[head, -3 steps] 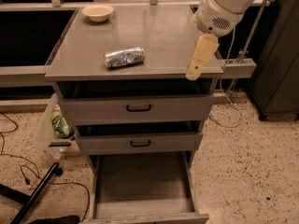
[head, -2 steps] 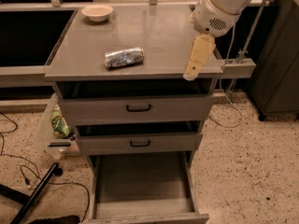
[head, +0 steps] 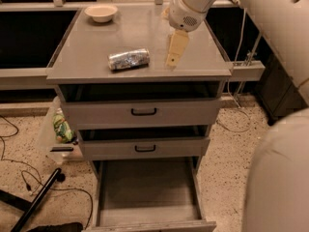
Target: Place redbull can into bottom drawer
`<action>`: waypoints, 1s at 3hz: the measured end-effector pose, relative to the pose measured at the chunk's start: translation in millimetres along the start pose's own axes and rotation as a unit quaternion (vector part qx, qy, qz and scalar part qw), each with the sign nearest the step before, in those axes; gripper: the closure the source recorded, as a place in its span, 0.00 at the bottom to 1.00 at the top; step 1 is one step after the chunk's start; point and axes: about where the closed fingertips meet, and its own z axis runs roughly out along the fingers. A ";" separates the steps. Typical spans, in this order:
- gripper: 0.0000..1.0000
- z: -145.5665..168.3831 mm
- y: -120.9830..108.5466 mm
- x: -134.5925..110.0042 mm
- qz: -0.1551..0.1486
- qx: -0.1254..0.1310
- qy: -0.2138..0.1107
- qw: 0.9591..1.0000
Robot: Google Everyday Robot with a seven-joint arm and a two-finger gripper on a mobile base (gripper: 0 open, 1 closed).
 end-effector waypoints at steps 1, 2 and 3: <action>0.00 44.5 -34.5 -2.6 -0.009 -0.012 -0.035 0.999; 0.00 79.8 -58.1 12.2 0.019 -0.018 -0.069 0.997; 0.00 97.4 -71.0 12.0 0.027 -0.022 -0.093 0.995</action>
Offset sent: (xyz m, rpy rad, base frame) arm 0.1577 0.0056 -0.0418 0.2629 0.0479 -0.0124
